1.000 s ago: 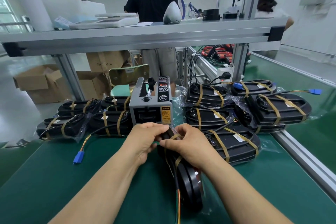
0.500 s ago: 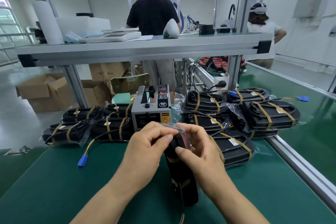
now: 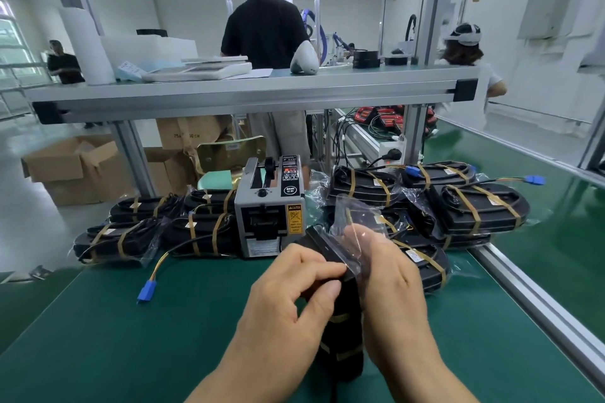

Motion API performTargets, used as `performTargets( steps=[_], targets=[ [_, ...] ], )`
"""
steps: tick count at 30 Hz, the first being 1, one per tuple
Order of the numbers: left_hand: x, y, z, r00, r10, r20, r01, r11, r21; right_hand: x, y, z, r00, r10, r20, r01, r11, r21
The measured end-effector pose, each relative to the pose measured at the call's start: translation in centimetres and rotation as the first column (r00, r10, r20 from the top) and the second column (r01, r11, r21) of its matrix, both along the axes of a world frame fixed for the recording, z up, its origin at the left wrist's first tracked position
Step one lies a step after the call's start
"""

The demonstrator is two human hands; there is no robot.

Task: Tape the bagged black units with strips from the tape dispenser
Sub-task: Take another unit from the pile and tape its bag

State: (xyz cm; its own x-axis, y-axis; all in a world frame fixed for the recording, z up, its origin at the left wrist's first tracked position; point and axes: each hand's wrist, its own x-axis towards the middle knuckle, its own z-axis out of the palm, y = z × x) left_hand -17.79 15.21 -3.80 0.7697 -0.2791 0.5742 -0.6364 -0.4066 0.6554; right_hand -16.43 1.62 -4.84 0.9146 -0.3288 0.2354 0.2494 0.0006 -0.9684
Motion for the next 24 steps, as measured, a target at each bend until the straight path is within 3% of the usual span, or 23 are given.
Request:
performTargets(
  steps=[8,11,13,15,18,21,24],
  targets=[
    [0.1,0.0,-0.5,0.997,-0.06,0.056,0.062,0.997,-0.037,0.0,-0.6,0.4,0.989,0.129,-0.07,-0.134,0.989,-0.069],
    [2.5,1.0,-0.8,0.978,0.08,-0.193,-0.134,0.948,-0.288,-0.1,-1.0,-0.1,0.998,0.024,-0.066,-0.034,0.986,-0.162],
    [5.5,2.1,-1.4,0.87,0.185,-0.458,-0.38,0.842,-0.383,-0.2,-0.9,-0.3,0.999,-0.027,-0.025,0.022,0.983,-0.181],
    [8.9,3.0,-2.1,0.766,0.189,-0.614,-0.506,0.766,-0.396,0.0,-0.8,-0.5,0.999,-0.044,0.025,0.048,0.982,-0.182],
    [13.6,3.1,-2.9,0.651,0.157,-0.742,-0.614,0.685,-0.393,0.5,-0.6,-0.5,0.998,-0.026,0.049,0.034,0.986,-0.163],
    [16.8,2.8,-3.3,0.49,0.015,-0.872,-0.713,0.582,-0.39,0.9,-0.4,-1.0,0.998,-0.028,0.059,0.036,0.991,-0.129],
    [18.5,2.4,-3.7,0.394,-0.079,-0.916,-0.751,0.547,-0.37,1.0,-0.5,-1.7,0.995,-0.07,0.072,0.075,0.994,-0.079]
  ],
)
